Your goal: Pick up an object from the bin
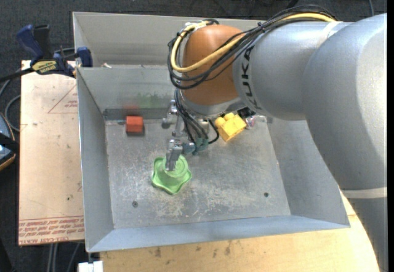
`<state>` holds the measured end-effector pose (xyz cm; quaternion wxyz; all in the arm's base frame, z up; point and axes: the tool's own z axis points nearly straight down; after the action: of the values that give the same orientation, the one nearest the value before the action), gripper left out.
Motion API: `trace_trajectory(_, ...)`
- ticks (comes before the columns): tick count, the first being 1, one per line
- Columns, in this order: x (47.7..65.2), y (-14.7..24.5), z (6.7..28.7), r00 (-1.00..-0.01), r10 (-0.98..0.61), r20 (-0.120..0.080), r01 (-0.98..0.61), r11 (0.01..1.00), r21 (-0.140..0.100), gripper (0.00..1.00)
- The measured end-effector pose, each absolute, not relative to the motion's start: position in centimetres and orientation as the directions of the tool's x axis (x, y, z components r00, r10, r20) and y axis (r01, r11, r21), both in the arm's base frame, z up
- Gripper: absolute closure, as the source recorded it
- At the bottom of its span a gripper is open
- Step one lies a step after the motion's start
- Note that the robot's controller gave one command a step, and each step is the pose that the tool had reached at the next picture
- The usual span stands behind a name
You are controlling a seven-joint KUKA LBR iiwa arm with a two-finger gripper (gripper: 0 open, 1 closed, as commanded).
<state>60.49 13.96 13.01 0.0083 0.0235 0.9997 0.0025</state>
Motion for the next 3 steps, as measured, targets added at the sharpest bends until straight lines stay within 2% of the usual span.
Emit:
trace_trajectory(1, 54.7, 14.3, 16.3, -0.942, -0.336, -0.002, -0.336, 0.942, 0.001, 0.0)
trace_trajectory(2, 54.5, 15.6, 7.4, -0.801, -0.599, -0.004, -0.599, 0.801, 0.0, 0.0)
trace_trajectory(3, 54.6, 15.6, 7.5, -0.801, -0.599, -0.007, -0.599, 0.801, 0.0, 1.0)
